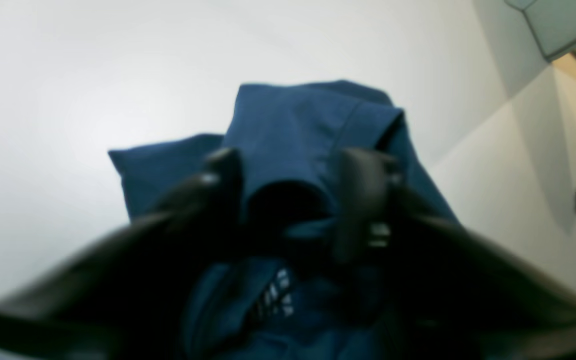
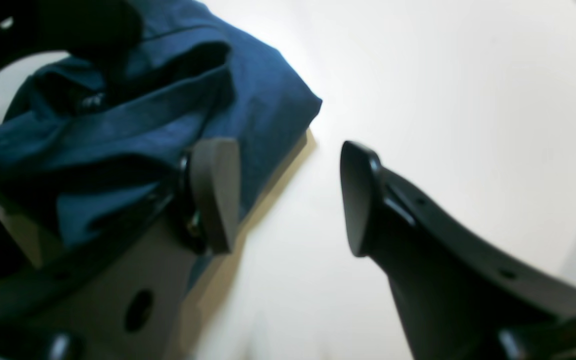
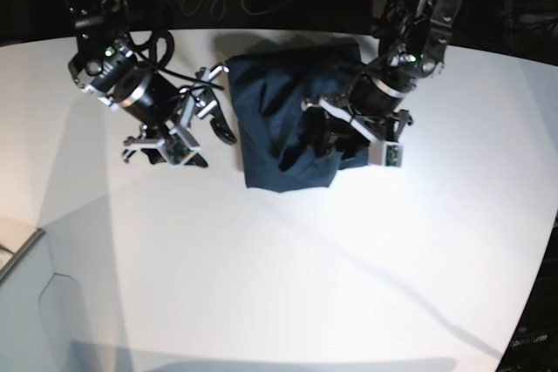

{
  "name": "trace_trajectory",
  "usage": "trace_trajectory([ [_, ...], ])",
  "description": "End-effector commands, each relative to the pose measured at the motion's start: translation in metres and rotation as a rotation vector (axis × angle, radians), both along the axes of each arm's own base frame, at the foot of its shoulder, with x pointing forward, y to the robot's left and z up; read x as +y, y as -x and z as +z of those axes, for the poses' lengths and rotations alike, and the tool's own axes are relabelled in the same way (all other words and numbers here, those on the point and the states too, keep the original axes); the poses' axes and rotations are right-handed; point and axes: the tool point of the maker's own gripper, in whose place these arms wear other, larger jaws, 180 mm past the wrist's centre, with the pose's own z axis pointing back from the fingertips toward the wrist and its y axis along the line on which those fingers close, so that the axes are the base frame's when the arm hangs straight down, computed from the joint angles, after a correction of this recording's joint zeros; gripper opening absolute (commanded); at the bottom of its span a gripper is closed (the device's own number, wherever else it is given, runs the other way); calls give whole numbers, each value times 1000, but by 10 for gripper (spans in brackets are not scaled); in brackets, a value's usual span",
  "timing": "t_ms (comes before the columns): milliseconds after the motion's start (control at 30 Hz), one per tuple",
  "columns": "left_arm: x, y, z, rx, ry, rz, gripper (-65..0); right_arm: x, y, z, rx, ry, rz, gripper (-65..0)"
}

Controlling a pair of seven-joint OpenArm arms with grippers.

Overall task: Layout the t-shirt on the table in an organized manner, then fold the t-shirt properly
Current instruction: 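Press the folded bundle with the left gripper and release the right gripper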

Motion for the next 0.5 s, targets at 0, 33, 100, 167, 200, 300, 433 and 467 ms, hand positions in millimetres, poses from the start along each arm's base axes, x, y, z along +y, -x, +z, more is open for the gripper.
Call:
trace_trajectory([
  [0, 1, -12, 15, -55, 14, 8, -495, 2, -6, 13, -45, -30, 5, -324],
  [33, 1, -14, 15, -57, 14, 8, -539, 2, -6, 13, -45, -30, 5, -324],
  [100, 3, -14, 12, -49, 9, 12, -623, 2, -6, 13, -45, -30, 5, -324],
  [167, 8, -16, 11, -47, 7, 26, -650, 2, -6, 13, -45, -30, 5, -324],
  [200, 15, -18, 13, -54, 4, 43, -645, 2, -6, 13, -45, -30, 5, -324],
  [300, 31, -24, 18, -70, 0, 87, -640, 1, -6, 13, -45, -28, 5, -324],
  [433, 51, -29, 21, -81, -11, 140, -635, 1, -5, 13, -43, -28, 5, -324],
  [467, 56, -31, 22, -84, -13, 152, -635, 2, -5, 12, -42, -30, 5, -324],
])
